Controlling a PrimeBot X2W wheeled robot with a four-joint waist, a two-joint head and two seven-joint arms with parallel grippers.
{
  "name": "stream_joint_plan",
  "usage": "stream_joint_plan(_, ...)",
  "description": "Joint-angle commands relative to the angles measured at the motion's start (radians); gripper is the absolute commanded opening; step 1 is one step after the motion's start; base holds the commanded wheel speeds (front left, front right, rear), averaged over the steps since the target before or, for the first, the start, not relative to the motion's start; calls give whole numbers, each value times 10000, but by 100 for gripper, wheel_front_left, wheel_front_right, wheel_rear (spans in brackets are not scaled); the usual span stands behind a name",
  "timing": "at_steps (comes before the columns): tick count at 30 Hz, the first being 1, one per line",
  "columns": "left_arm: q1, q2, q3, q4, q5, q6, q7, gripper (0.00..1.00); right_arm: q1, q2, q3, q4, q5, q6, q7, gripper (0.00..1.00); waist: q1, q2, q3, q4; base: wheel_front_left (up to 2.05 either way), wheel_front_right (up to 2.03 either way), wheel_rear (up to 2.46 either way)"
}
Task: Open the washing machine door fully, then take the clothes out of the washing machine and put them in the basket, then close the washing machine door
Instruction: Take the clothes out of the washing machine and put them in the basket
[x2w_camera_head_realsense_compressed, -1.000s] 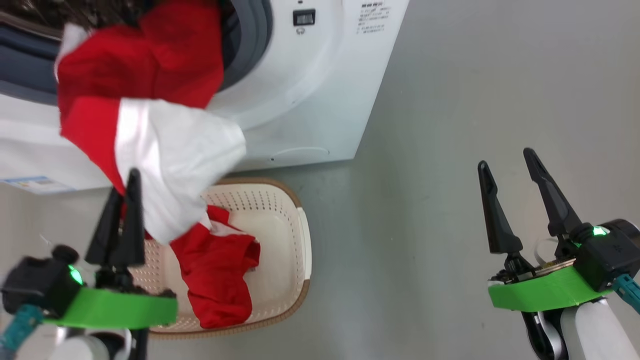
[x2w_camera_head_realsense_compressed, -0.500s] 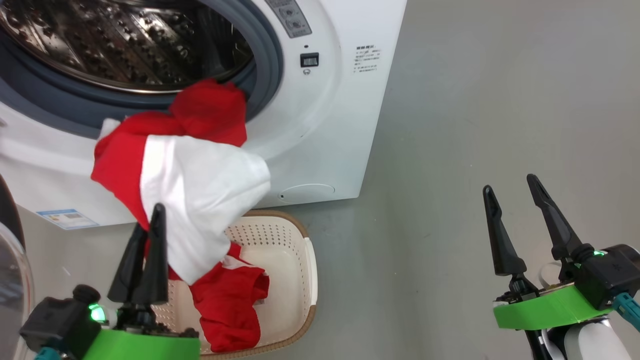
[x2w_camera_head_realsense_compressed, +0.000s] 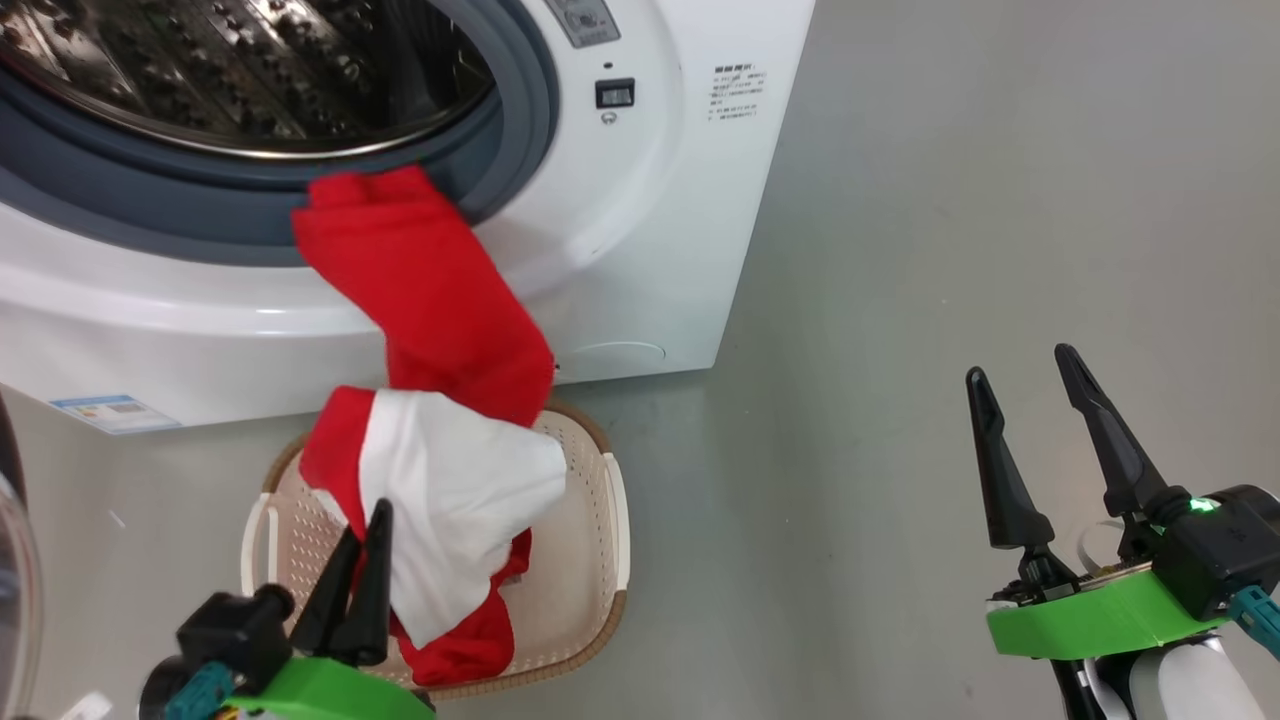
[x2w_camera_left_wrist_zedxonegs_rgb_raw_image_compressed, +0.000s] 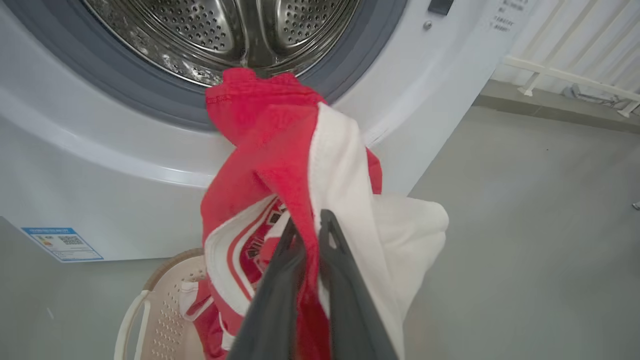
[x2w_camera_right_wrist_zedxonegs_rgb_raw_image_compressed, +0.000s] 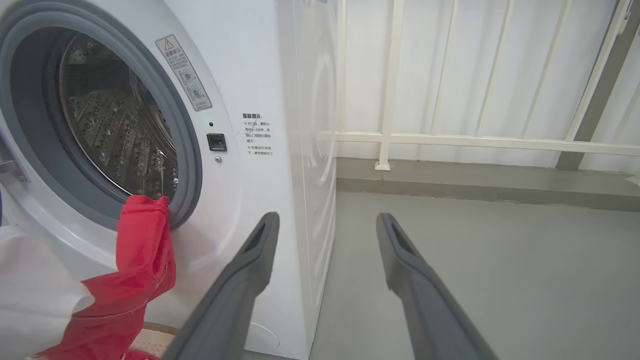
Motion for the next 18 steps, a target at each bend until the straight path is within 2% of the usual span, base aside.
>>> stream_joint_plan(1,-563,77,282,365,-9,-183,-233,0,-196,-45,243,-276,-10,63,-63,100,0,0,194,-64,0,0,0)
stream_joint_plan(18,-3490,-681,336,6424,12,-1199,-1164,0,-664,-45,357,-375,-186,63,-63,100,0,0,1323,-190,0,0,0)
